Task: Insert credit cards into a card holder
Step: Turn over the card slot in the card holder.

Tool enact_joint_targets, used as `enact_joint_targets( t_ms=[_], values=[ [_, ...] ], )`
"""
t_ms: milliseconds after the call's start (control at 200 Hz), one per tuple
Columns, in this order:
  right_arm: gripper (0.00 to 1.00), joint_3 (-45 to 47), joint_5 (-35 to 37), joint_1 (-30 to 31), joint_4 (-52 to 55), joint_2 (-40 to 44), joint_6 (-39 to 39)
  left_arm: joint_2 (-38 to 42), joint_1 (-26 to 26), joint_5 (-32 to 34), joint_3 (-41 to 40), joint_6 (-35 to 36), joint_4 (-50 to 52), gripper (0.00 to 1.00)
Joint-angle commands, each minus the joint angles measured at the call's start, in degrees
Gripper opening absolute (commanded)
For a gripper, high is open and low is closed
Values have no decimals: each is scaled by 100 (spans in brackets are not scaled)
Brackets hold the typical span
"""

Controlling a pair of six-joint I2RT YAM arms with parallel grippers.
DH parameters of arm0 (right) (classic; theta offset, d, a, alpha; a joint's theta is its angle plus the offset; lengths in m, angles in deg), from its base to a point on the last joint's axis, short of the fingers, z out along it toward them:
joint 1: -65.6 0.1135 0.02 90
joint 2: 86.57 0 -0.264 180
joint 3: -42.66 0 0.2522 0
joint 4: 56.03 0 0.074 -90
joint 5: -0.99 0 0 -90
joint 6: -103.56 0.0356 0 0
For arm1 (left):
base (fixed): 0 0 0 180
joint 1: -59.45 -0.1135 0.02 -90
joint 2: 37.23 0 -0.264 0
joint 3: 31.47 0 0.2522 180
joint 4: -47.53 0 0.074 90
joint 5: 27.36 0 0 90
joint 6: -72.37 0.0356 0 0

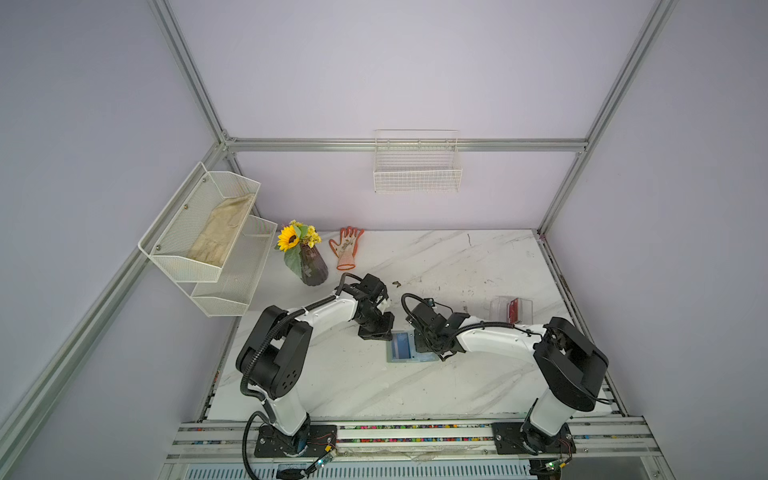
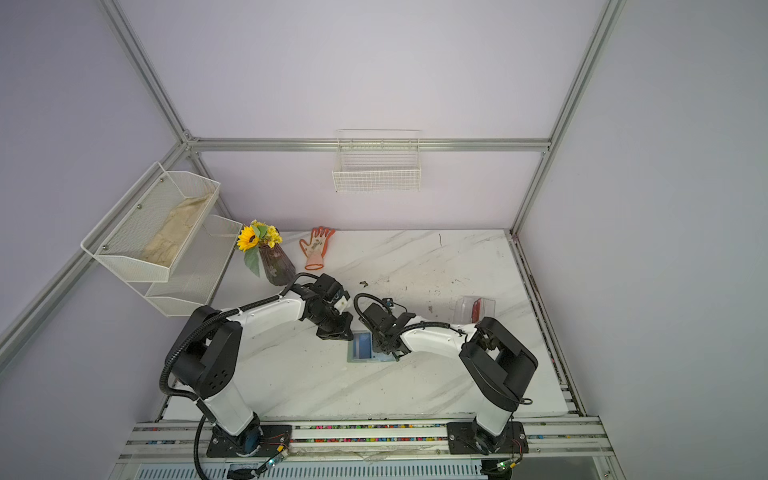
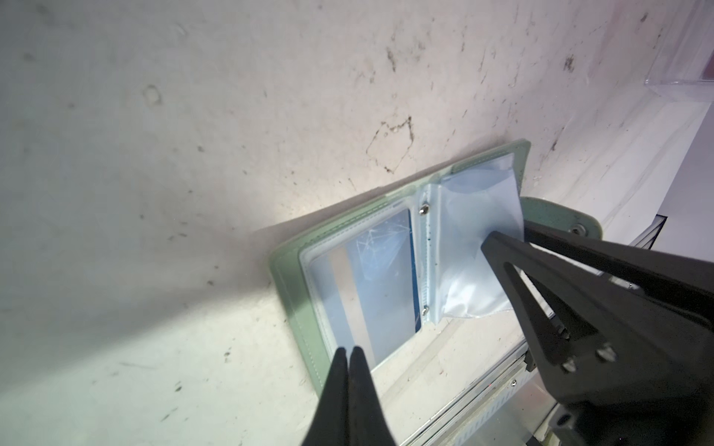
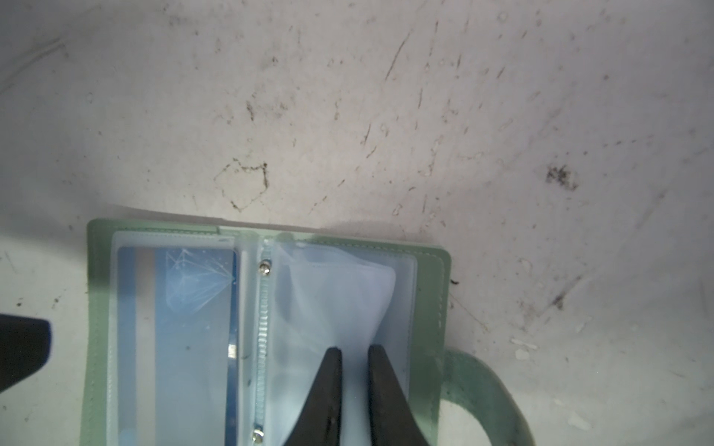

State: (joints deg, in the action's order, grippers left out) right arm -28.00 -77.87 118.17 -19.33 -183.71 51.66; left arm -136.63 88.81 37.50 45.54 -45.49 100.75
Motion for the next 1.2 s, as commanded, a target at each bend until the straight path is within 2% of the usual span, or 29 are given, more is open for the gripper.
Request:
enact_joint_targets(
  t_ms=[0, 215, 340, 720, 885, 1195],
  values=[
    [16, -145, 81, 68, 79, -82, -14, 118, -45, 37, -50, 67, -12, 0],
    [17, -206, 141, 94, 79, -70, -23, -151, -45, -170, -329, -112, -441, 0],
    [21, -248, 183, 123, 75, -47, -49, -282, -45, -227, -358, -132, -542, 0],
    [22, -416, 248, 187, 200, -230, -106, -432, -49, -289, -427, -150, -668, 0],
    [28, -505, 337, 226, 329, -292, -128, -431, -46, -298, -414, -150, -666, 0],
    [24, -538, 263, 253, 290, -156, -154, -427, -44, -298, -431, -143, -668, 0]
  ],
)
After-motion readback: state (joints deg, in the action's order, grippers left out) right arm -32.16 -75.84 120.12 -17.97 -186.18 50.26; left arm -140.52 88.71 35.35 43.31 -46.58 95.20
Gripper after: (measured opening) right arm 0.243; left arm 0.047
